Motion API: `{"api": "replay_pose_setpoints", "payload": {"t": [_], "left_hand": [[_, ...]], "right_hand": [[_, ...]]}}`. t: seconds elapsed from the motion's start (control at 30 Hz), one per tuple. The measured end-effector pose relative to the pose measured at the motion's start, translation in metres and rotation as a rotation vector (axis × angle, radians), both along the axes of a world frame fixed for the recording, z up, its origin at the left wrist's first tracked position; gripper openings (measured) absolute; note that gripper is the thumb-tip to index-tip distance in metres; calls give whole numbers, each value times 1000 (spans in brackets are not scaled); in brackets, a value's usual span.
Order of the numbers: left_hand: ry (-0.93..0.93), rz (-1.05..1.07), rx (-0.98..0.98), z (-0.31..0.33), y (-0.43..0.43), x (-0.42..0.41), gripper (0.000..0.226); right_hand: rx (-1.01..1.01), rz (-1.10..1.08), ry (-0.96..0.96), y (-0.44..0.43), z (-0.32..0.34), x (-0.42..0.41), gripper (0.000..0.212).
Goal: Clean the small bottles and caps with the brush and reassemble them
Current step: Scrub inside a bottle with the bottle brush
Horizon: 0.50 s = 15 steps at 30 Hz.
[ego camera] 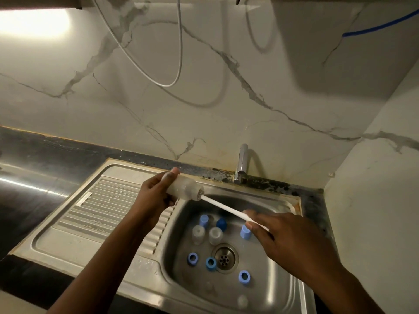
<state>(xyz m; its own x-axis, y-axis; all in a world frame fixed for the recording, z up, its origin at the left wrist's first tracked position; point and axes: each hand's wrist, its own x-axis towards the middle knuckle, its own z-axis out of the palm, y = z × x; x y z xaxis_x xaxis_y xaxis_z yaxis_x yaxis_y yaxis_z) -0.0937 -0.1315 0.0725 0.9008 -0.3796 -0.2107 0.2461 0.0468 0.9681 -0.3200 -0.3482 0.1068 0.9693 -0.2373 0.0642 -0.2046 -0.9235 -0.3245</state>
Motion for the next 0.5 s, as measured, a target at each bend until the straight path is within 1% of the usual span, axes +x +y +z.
{"api": "replay_pose_setpoints", "payload": {"t": [0.07, 0.13, 0.2, 0.33, 0.5], "left_hand": [[8, 26, -7, -3, 2, 6, 44], [55, 89, -40, -4, 7, 13, 42], [76, 114, -53, -7, 14, 19, 42], [18, 32, 50, -26, 9, 10, 38], [-36, -33, 164, -61, -18, -12, 41]], "right_hand": [[-9, -4, -1, -4, -2, -5, 50], [-16, -26, 3, -9, -6, -11, 49], [25, -70, -5, -16, -9, -18, 46], [39, -138, 3, -21, -16, -32, 43], [70, -196, 48, -23, -30, -46, 45]]}}
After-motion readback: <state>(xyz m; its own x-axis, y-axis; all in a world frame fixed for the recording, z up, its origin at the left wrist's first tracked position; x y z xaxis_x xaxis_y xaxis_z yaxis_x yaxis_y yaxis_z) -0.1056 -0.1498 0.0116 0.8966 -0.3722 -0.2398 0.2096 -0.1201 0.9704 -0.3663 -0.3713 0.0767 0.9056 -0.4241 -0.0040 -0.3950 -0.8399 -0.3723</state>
